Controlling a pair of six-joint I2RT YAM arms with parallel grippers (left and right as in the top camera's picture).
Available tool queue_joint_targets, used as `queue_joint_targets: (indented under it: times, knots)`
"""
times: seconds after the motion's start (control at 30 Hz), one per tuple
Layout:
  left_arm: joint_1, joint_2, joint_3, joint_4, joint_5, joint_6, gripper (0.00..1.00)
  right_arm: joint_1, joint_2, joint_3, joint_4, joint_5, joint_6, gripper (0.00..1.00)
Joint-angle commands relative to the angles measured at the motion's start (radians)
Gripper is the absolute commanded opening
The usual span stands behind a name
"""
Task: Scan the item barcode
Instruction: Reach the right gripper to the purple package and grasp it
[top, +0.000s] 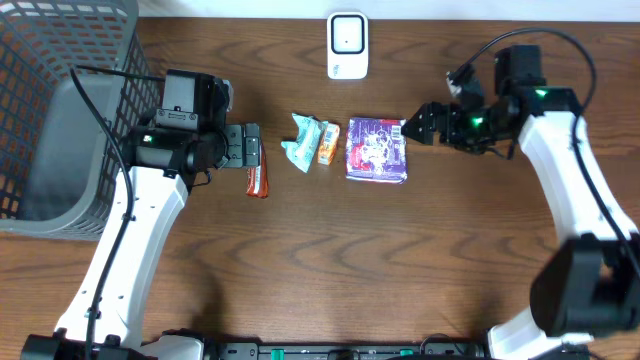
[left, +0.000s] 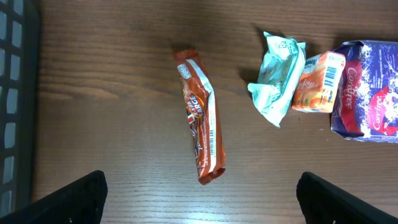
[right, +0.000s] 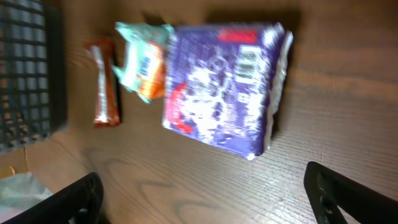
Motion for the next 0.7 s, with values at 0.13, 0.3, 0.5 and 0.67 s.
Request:
queue_joint_targets:
  times: [0.13,0.3,0.5,0.67]
  knots:
    - [0.000,0.004,0.002,0.000,-0.009,-0.005,0.98,-0.007,0.208,0.021,0.024,-0.056,-0.069,0.77]
    - [0.000,0.004,0.002,0.000,-0.009,-0.005,0.98,-0.007,0.326,0.021,0.051,-0.146,-0.155,0.77]
    - [0.000,0.004,0.002,0.000,-0.009,-0.005,0.98,-0.006,0.427,0.021,0.116,-0.227,-0.155,0.61]
    - [0.000,0.004,0.002,0.000,-0.009,-0.005,0.98,-0.006,0.449,0.021,0.142,-0.232,-0.154,0.25]
